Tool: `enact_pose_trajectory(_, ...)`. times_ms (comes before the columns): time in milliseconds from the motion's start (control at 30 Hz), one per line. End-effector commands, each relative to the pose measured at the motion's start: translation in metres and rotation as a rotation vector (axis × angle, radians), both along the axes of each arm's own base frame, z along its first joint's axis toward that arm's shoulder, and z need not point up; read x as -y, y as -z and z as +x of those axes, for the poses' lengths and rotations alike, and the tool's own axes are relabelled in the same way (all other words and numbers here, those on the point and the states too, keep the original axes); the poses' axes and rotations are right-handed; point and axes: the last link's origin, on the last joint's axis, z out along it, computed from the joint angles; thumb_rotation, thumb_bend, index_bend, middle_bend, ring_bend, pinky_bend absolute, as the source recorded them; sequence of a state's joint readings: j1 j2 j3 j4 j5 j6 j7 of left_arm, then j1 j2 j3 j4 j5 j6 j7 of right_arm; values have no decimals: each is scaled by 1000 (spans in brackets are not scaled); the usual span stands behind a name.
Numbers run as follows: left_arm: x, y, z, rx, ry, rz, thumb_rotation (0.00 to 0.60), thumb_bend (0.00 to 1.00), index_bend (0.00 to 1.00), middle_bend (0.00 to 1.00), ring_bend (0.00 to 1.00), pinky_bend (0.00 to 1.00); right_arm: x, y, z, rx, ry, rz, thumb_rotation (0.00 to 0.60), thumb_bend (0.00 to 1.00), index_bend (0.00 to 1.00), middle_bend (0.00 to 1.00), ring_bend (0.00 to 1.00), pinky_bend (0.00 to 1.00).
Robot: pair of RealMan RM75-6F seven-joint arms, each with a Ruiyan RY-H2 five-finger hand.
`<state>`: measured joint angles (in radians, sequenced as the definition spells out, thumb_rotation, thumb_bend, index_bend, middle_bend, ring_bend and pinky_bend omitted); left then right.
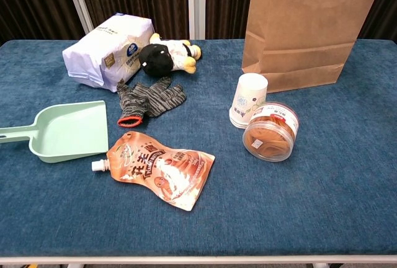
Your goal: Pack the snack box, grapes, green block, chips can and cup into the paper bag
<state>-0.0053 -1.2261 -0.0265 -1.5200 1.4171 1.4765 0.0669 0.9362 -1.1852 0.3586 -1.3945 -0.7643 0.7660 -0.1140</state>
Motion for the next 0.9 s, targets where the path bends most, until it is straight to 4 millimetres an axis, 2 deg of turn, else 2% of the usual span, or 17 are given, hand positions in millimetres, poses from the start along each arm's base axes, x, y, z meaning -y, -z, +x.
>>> enact_pose_trajectory(33, 0, -1, 0, 0, 1, 3, 600, 44, 238, 203, 121, 152, -10, -12, -2, 35, -28, -34, 600, 151, 0, 133, 0, 214)
enact_pose_trajectory(233, 0, -1, 0, -2, 1, 2, 600, 44, 238, 203, 121, 152, -57, -45, -18, 131, -152, -169, 600, 151, 33, 240, 13, 214)
enact_pose_trajectory(333, -1, -1, 2, -4, 10, 2, 600, 44, 238, 203, 121, 152, -87, -57, -30, 170, -219, -197, 600, 132, 139, 310, 104, 292)
enact_pose_trajectory(433, -3, -1, 5, -7, 22, 2, 600, 44, 238, 203, 121, 152, -119, -57, -42, 175, -283, -111, 600, 94, 209, 365, 166, 374)
enact_pose_trajectory(533, -5, -1, 8, -12, 33, 0, 600, 44, 238, 203, 121, 152, -152, -47, -53, 151, -357, 47, 600, 77, 243, 387, 198, 412)
enact_pose_trajectory(667, -5, -2, 12, -18, 44, -2, 600, 44, 238, 203, 121, 152, -179, -30, -61, 91, -432, 216, 600, 76, 268, 397, 217, 424)
enact_pose_trajectory(800, -4, -2, 14, -20, 46, 1, 600, 44, 238, 202, 121, 152, -190, -4, -61, -42, -486, 303, 600, 69, 268, 382, 216, 424)
enact_pose_trajectory(900, -2, -2, 14, -18, 40, 3, 600, 45, 238, 202, 121, 152, -186, 20, -59, -176, -508, 324, 600, 46, 258, 352, 178, 373)
